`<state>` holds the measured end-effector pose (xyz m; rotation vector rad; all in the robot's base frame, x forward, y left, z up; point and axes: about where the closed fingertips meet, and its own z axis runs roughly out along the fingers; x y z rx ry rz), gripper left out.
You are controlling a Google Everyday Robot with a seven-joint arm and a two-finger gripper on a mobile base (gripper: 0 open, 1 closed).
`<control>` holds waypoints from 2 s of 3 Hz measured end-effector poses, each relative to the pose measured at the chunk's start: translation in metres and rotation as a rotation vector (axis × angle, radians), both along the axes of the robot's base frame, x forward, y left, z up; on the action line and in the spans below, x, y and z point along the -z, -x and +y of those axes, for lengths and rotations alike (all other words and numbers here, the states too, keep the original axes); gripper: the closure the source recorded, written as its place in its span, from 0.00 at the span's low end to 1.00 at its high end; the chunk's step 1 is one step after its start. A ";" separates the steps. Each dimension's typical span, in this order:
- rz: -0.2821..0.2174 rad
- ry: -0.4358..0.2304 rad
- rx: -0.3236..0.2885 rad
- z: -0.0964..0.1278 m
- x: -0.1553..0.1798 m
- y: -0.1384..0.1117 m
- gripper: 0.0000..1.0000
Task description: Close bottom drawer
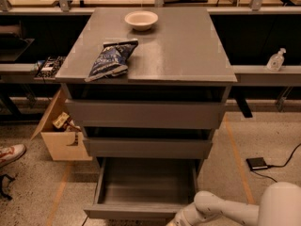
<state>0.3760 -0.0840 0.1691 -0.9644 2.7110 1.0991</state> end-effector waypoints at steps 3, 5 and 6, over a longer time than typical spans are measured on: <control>-0.277 -0.072 -0.027 0.047 -0.005 -0.093 1.00; -0.372 -0.111 -0.052 0.071 -0.017 -0.122 1.00; -0.393 -0.118 -0.048 0.075 -0.012 -0.124 1.00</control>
Offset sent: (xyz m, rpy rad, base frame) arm 0.1056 0.0405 0.0052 0.0703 -0.3165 0.0047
